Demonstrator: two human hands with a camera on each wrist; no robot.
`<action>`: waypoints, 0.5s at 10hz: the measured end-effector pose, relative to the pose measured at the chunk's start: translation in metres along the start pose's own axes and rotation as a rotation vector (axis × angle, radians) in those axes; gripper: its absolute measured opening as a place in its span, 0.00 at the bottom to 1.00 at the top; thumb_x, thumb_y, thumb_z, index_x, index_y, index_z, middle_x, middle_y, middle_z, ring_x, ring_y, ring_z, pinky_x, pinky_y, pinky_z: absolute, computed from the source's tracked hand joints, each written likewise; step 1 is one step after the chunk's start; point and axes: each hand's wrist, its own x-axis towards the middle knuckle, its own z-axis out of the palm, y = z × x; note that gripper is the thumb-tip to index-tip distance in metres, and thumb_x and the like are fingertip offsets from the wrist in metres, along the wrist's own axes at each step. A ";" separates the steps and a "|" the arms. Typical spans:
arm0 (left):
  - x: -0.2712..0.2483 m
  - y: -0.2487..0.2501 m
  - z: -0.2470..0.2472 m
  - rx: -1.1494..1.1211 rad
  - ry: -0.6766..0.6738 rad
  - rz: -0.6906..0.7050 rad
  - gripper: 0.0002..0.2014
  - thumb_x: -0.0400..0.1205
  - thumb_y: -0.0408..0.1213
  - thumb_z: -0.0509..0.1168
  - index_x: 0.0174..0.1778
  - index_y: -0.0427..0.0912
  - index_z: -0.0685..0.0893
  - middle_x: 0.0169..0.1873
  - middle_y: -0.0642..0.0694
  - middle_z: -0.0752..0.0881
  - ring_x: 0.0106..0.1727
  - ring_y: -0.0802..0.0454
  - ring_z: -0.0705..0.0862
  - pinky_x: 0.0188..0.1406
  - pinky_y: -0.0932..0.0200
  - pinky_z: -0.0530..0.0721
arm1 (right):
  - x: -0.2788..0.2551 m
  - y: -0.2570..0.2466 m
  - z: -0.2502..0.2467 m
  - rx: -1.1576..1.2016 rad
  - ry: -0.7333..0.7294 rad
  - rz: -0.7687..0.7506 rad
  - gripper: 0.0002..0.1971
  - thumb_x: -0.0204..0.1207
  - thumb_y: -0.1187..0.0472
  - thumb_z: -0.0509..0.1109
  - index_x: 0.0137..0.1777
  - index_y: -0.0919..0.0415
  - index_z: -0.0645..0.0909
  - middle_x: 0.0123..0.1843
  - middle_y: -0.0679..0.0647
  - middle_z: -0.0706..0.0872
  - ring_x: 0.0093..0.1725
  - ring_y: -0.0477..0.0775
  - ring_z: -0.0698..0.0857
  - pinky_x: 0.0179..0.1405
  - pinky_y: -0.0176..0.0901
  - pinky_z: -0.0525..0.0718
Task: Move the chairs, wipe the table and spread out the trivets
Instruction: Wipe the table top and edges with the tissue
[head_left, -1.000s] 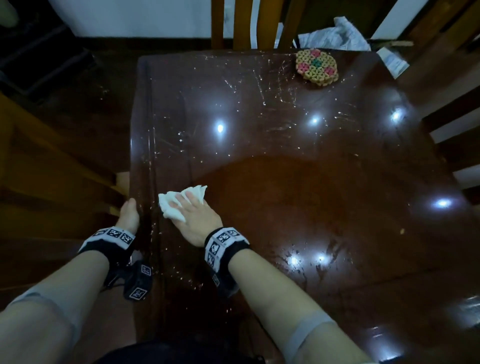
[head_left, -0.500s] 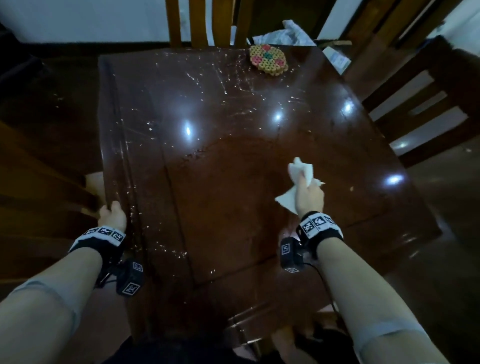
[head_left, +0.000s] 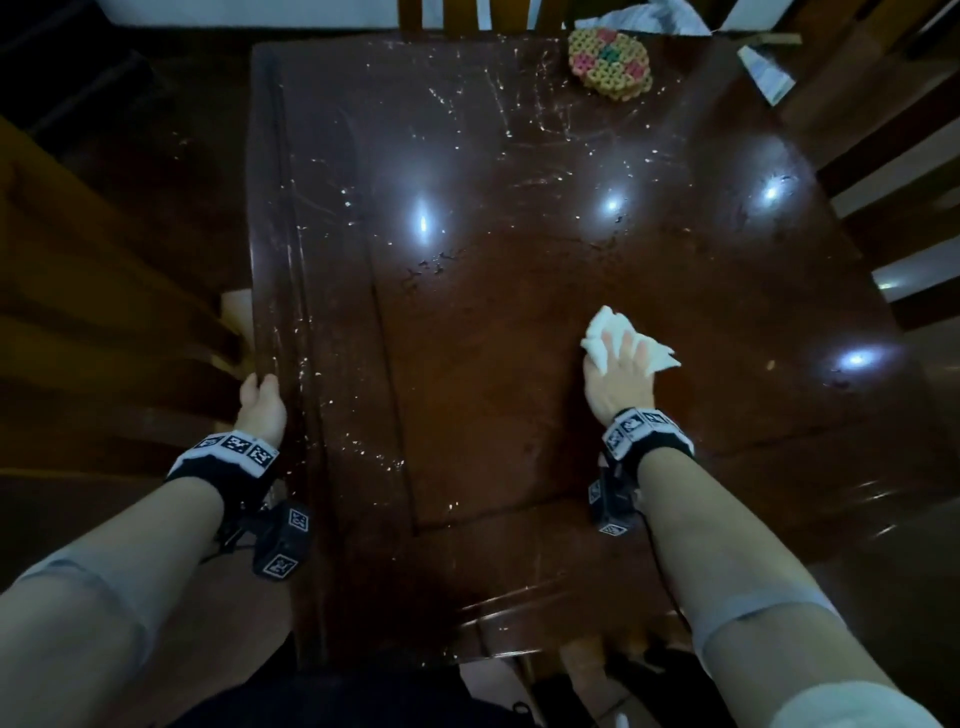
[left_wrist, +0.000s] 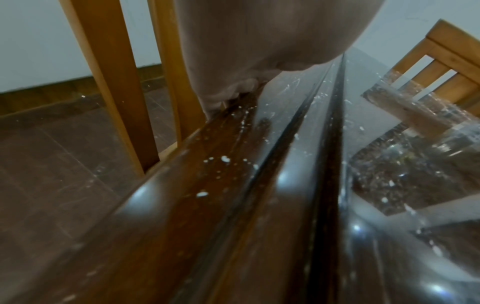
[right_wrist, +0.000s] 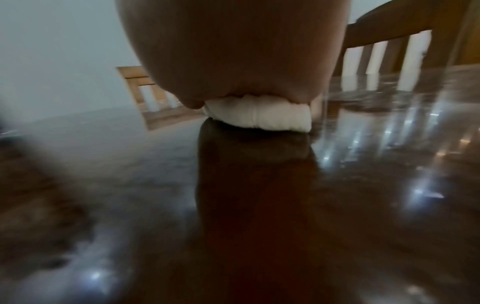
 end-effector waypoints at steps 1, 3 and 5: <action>0.032 -0.023 -0.002 -0.066 -0.044 0.041 0.34 0.75 0.57 0.49 0.79 0.51 0.67 0.71 0.38 0.76 0.69 0.35 0.76 0.73 0.34 0.69 | -0.004 -0.047 0.019 -0.081 -0.070 -0.188 0.30 0.87 0.43 0.44 0.86 0.55 0.53 0.87 0.60 0.49 0.85 0.64 0.49 0.82 0.63 0.49; 0.019 -0.010 -0.011 -0.025 -0.127 -0.015 0.28 0.86 0.52 0.46 0.80 0.43 0.67 0.72 0.38 0.75 0.70 0.36 0.75 0.74 0.38 0.68 | -0.053 -0.108 0.070 -0.246 -0.149 -0.463 0.29 0.87 0.45 0.45 0.86 0.49 0.47 0.87 0.52 0.45 0.86 0.58 0.43 0.83 0.61 0.50; -0.018 -0.005 -0.024 0.014 -0.256 0.068 0.26 0.90 0.45 0.41 0.77 0.33 0.68 0.70 0.39 0.75 0.72 0.38 0.73 0.74 0.49 0.67 | -0.127 -0.138 0.112 -0.214 -0.237 -0.608 0.28 0.87 0.47 0.45 0.86 0.48 0.44 0.87 0.48 0.41 0.85 0.52 0.38 0.83 0.57 0.43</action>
